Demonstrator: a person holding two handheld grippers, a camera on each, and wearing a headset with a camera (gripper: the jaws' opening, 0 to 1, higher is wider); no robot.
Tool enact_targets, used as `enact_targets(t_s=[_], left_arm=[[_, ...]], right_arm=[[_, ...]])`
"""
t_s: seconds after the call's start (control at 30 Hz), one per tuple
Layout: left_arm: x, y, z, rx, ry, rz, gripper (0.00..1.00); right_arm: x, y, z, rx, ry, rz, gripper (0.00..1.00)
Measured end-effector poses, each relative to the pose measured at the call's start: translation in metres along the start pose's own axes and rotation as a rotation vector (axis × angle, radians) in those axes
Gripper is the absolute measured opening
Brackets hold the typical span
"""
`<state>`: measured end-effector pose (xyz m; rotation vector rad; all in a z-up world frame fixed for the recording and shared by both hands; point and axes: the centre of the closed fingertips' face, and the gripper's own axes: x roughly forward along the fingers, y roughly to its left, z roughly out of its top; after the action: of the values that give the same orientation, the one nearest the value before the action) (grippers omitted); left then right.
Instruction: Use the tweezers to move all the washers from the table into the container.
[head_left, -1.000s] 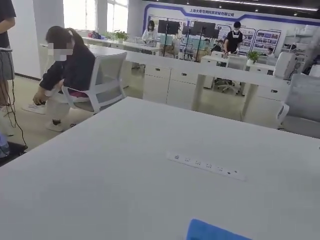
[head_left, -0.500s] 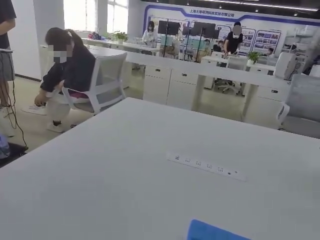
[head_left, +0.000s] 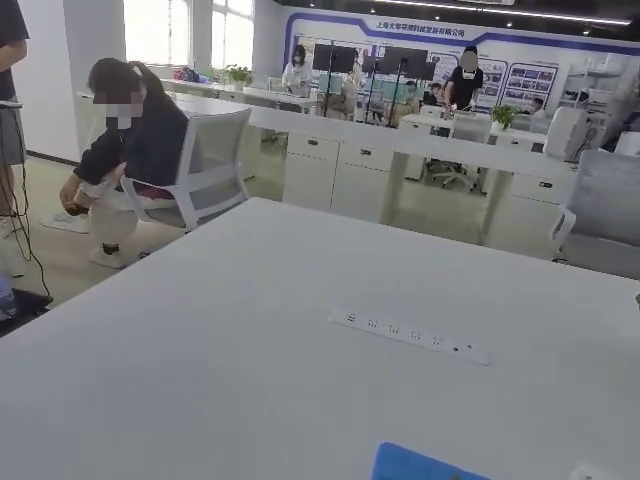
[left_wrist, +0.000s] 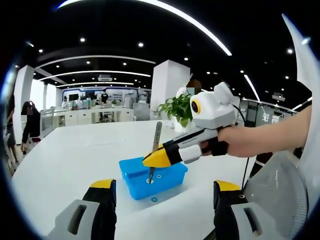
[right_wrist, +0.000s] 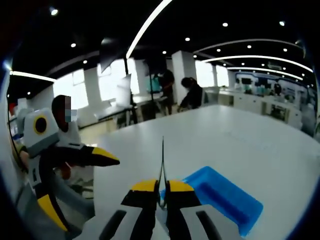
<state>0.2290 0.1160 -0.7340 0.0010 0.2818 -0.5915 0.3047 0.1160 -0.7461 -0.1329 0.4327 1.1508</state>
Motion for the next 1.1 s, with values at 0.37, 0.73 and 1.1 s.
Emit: enact_targets(t_s=[0.37, 0.73, 1.1], left_arm=[[0.000, 0.002, 0.000, -0.003, -0.004, 0.008, 0.80], [0.000, 0.003, 0.000, -0.004, -0.005, 0.012, 0.80], [-0.001, 0.004, -0.001, -0.001, 0.000, 0.015, 0.80]], right_arm=[[0.005, -0.022, 0.007, -0.030, 0.011, -0.034, 0.03], [0.019, -0.045, -0.012, -0.013, 0.065, -0.057, 0.03], [0.032, -0.064, -0.042, 0.021, 0.132, -0.092, 0.03]])
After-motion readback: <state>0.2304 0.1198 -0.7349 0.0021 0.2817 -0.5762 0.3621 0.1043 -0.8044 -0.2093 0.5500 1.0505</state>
